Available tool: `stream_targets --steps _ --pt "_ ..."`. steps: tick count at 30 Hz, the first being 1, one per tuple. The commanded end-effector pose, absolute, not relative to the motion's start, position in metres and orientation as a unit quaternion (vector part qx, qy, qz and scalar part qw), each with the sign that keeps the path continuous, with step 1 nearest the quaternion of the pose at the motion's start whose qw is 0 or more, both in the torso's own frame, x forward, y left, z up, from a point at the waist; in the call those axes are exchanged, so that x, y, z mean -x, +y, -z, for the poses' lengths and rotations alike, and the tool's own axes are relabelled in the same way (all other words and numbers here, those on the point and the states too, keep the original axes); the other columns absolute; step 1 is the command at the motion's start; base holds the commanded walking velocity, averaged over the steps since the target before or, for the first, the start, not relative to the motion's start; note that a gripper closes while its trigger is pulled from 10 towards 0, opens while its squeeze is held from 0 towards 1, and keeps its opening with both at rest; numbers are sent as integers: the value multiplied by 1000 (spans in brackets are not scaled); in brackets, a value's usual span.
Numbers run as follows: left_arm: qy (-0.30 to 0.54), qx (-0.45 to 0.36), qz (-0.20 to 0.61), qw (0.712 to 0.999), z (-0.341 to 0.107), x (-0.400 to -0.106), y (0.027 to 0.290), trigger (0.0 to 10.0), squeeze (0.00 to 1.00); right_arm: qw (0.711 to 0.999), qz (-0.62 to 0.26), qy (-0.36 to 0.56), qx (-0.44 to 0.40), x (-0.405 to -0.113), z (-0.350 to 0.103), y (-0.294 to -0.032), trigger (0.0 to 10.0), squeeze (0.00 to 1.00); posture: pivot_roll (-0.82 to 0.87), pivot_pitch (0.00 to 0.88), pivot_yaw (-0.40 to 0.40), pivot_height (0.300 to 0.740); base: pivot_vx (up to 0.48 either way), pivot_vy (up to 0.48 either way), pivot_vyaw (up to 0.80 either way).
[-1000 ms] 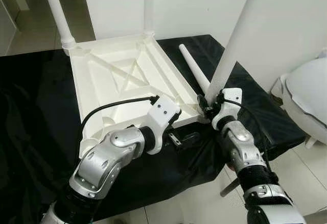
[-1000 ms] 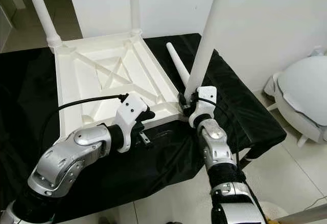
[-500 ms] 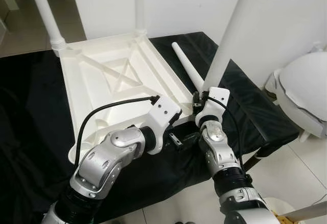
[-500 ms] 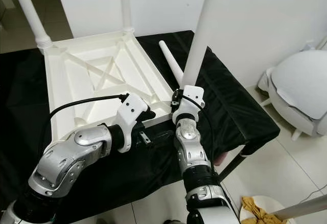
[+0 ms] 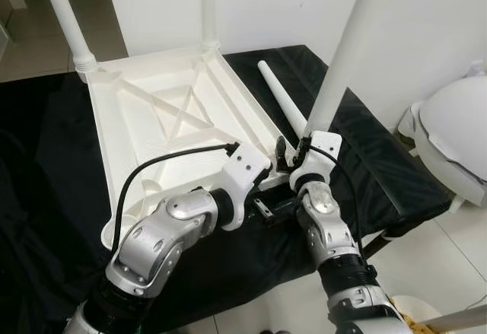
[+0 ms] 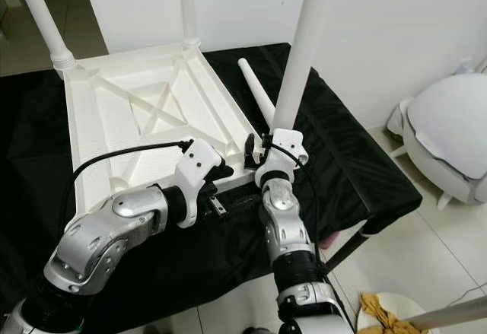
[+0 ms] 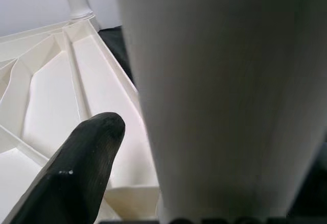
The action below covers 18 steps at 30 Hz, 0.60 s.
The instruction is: Building children table
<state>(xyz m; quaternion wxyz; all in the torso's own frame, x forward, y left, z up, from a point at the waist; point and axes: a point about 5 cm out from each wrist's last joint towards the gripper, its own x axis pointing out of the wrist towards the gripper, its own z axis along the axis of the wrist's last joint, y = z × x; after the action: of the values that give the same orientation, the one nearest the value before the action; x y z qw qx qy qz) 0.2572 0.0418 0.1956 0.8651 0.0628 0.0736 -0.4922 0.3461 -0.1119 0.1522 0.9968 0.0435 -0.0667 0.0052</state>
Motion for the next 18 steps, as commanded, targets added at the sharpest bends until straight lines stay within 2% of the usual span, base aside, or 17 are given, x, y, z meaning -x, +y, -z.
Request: stream_targets --steps 1,2,3,13,18 --pt "76 -69 489 866 -194 -256 41 10000 0 997 -29 -68 -32 -344 -150 -114 10000 1000 -24 71 -13 740 0 0 0" --pt "76 -69 489 866 -194 -256 41 10000 0 997 -37 -68 -23 -343 -150 -118 10000 1000 -25 71 -14 740 0 0 0" --pt "76 -69 490 866 -194 -256 41 10000 0 996 -50 -70 -18 -343 -151 -122 10000 0 -25 70 -13 740 0 0 0" --pt "77 -71 493 864 -193 -257 40 10000 0 986 -149 -80 6 -340 -158 -138 10000 0 -33 61 -9 740 0 0 0" --pt "75 -73 496 862 -194 -257 40 10000 0 970 -229 -67 47 -339 -156 -163 10000 0 -36 54 -7 740 0 0 0"
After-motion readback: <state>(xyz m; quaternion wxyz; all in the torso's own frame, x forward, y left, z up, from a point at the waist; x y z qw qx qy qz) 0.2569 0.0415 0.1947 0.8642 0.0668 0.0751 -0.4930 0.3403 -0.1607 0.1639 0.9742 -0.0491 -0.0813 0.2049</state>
